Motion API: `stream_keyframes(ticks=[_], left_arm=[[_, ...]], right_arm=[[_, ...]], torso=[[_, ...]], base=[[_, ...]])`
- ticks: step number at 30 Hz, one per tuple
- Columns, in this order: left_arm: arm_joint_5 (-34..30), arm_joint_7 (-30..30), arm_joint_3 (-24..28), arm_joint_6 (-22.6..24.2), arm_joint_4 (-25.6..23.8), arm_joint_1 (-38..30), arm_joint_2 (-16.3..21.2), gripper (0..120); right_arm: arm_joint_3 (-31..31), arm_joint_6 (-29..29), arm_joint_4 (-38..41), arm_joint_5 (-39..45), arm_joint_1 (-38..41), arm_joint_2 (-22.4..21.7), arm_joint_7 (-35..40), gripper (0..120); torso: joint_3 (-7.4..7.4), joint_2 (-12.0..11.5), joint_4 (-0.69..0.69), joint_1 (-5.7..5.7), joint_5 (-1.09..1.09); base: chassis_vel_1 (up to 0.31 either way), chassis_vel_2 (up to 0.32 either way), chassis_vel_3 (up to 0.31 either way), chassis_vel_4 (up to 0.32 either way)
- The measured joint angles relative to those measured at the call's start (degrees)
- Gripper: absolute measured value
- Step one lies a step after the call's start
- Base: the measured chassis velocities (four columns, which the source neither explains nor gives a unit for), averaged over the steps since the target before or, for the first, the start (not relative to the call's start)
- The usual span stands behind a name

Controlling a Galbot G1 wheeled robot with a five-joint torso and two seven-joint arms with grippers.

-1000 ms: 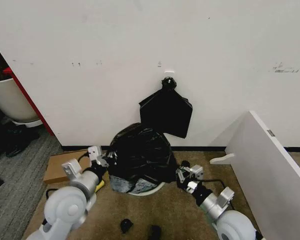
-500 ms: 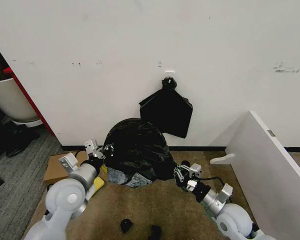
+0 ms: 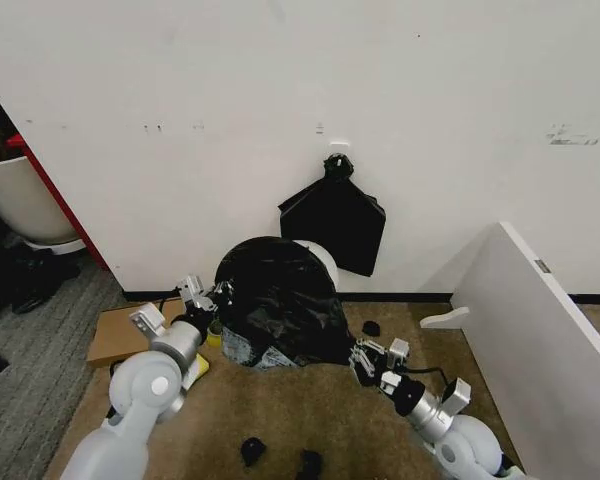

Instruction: Place the garbage bag over the trash bin.

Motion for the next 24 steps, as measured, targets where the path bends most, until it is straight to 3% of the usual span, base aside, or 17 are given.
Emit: stream_keyframes(ticks=[7, 18, 21, 23, 24], left_arm=[[-5.3, -1.2, -3.1, 3.4, -0.9, 0.6, -0.2, 1], [-10.7, -1.0, -3.6, 0.5, -3.1, 1.0, -3.0, 1], [-10.3, -0.5, -3.1, -0.3, -3.0, 0.8, -3.0, 1], [-9.1, 0.6, -2.8, -1.8, -2.6, 0.5, -3.0, 1], [-8.5, 0.9, -2.6, -2.3, -2.4, 0.3, -3.0, 0]], right_arm=[[0.7, 2.8, -4.5, -1.9, 3.6, 1.8, -1.0, 0], [-0.5, 4.6, -4.4, -2.9, 3.3, 4.8, -6.9, 0], [-0.4, 6.0, -4.3, -4.9, 3.0, 4.6, -6.0, 0], [-0.7, 7.2, -2.9, -6.1, 1.7, 3.7, -1.5, 7], [-1.0, 8.3, -1.3, -6.8, 1.2, 3.2, 2.1, 10]], torso=[[0.00, 0.0, 0.02, 0.00, 0.00], [-0.01, 0.0, 0.01, -0.01, 0.00], [-0.01, 0.0, 0.02, -0.01, 0.01], [0.01, 0.0, -0.01, 0.00, -0.02], [-0.02, 0.0, -0.02, -0.01, 0.07]], base=[[0.000, 0.000, 0.000, 0.000], [0.000, 0.000, 0.000, 0.000], [0.000, 0.000, 0.000, 0.000], [0.000, 0.000, 0.000, 0.000], [0.000, 0.000, 0.000, 0.000]])
